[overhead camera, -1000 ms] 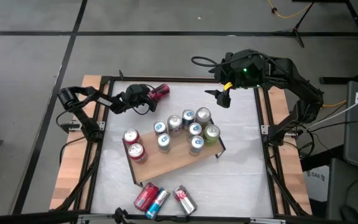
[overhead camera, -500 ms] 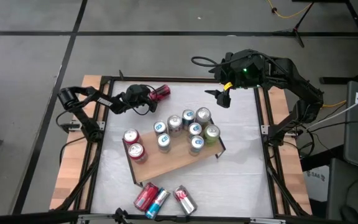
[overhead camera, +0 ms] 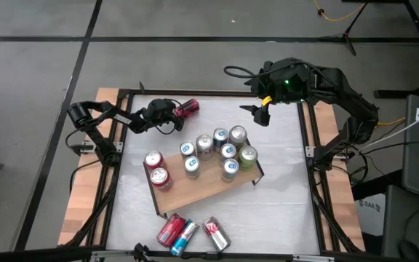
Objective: Place canned beverage on shelf
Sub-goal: Put the red white soda can on the shelf
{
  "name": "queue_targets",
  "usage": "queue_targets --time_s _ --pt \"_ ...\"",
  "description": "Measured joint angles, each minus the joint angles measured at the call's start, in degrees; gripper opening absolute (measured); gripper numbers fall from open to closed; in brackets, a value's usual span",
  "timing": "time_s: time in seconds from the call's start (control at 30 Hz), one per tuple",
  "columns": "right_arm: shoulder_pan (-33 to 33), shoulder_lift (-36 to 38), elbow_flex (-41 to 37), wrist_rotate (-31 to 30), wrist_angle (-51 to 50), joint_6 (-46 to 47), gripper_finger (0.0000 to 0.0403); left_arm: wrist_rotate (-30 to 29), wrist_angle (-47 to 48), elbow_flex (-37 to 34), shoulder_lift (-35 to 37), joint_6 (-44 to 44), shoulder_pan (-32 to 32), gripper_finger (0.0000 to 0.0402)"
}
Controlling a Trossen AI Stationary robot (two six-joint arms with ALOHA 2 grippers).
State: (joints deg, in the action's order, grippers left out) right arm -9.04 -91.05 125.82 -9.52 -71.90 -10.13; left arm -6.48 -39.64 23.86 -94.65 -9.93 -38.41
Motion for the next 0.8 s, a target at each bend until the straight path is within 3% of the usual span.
queue_targets --time_s 0.23,0.63,0.8 --pt "0.0 0.0 0.0 0.0 0.0 0.0 0.0356 0.0 0.0 0.0 0.0 0.0 0.0 0.0382" --pt "0.0 0.0 0.0 0.0 0.0 0.0 0.0356 -0.2 0.0 0.0 0.0 0.1 0.0 0.0301" --pt "0.0 0.0 0.0 0.0 0.0 0.0 0.0356 -0.2 -0.1 0.0 0.0 0.1 0.0 0.0289"
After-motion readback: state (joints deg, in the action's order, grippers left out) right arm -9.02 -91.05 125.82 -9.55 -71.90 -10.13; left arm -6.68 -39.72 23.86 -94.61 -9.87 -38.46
